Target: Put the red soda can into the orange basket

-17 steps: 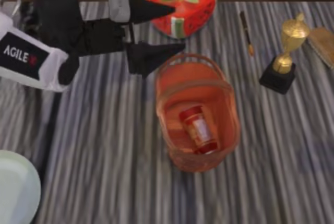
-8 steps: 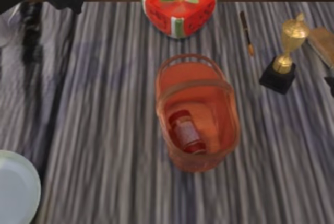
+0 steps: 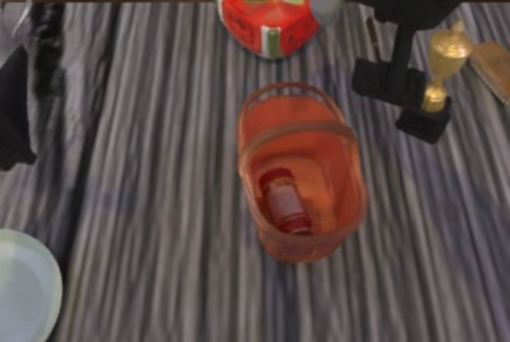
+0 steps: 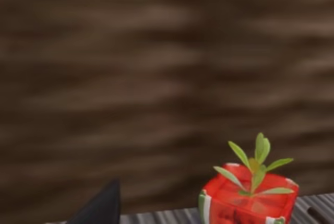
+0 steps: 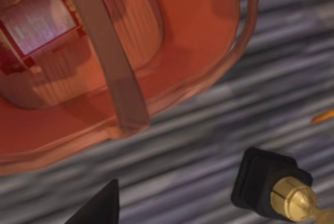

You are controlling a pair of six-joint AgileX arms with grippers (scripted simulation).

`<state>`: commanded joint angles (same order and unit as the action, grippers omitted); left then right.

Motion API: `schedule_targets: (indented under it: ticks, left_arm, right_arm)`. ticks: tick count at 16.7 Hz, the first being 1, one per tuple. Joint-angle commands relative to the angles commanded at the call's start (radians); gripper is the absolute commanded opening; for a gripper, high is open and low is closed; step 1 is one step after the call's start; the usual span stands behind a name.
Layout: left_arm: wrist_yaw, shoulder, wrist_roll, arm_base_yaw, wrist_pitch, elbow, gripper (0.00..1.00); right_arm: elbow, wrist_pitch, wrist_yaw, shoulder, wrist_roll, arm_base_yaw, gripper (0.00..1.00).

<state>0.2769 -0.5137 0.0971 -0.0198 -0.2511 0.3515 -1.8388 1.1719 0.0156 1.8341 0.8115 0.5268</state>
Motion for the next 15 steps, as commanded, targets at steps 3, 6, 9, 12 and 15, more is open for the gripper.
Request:
schedule_targets:
  ticks: [3,6,9,12,15]
  left_arm:
    - [-0.128,0.241,-0.037,0.021,0.119,-0.159,1.00]
    - [-0.224,0.418,-0.073,0.034,0.205,-0.281,1.00]
    - [-0.273,0.505,-0.095,0.039,0.247,-0.345,1.00]
    - [-0.277,0.514,-0.097,0.040,0.251,-0.352,1.00]
    - [-0.277,0.514,-0.097,0.040,0.251,-0.352,1.00]
  right_arm:
    - [-0.215,0.158,-0.001,0.240,0.103,0.068,1.00]
    - [-0.359,0.280,-0.006,0.405,0.176,0.118,1.00]
    - [-0.435,0.346,-0.010,0.484,0.214,0.143,1.00]
    - [-0.443,0.353,-0.010,0.492,0.217,0.145,1.00]
    - [-0.438,0.349,-0.010,0.492,0.217,0.141,1.00]
